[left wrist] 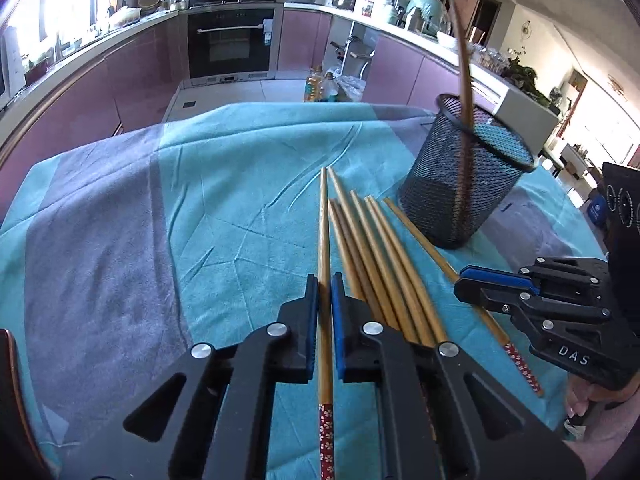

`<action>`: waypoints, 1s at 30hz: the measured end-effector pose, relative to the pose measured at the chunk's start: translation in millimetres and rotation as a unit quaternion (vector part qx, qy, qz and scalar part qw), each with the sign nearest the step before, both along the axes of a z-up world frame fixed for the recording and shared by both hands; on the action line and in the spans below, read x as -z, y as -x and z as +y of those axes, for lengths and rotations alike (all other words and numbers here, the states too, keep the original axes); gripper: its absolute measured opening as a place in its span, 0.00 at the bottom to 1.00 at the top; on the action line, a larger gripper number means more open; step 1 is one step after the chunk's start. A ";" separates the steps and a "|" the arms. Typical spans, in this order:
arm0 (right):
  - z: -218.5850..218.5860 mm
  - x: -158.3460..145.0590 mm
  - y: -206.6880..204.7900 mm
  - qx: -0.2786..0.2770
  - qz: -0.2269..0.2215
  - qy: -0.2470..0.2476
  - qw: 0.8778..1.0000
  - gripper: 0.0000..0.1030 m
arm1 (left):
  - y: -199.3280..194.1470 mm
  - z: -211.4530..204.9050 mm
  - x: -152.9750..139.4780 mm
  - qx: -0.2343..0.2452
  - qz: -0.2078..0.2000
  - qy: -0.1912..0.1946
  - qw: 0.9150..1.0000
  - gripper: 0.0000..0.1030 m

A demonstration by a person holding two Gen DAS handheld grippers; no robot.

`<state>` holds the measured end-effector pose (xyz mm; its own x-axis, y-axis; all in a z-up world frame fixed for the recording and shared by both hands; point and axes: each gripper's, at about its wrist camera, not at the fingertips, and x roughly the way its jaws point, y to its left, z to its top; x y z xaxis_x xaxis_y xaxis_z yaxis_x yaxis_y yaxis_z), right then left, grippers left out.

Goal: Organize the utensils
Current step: 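Lift both chopsticks upright and insert them into the mesh cup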

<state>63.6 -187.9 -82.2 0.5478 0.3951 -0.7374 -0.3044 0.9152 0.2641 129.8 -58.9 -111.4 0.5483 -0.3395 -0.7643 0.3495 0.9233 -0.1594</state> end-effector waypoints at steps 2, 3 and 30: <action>-1.3 -8.2 5.4 -0.008 -0.010 -0.007 1.000 0.06 | 4.7 1.8 -6.0 0.006 -0.003 0.009 1.000 0.07; -1.6 -11.1 7.6 -0.010 -0.014 -0.011 1.000 0.06 | 7.4 2.5 -9.7 0.009 -0.005 0.014 1.000 0.07; -62.0 -116.4 29.1 0.006 -0.160 -0.096 0.982 0.06 | 48.6 2.8 -149.6 0.080 -0.129 0.145 0.978 0.07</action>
<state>34.5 -249.9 34.2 0.7445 0.5025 -0.4396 -0.3893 0.8616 0.3257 81.2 -56.0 38.1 0.6329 -0.6186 -0.4656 0.5490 0.7826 -0.2935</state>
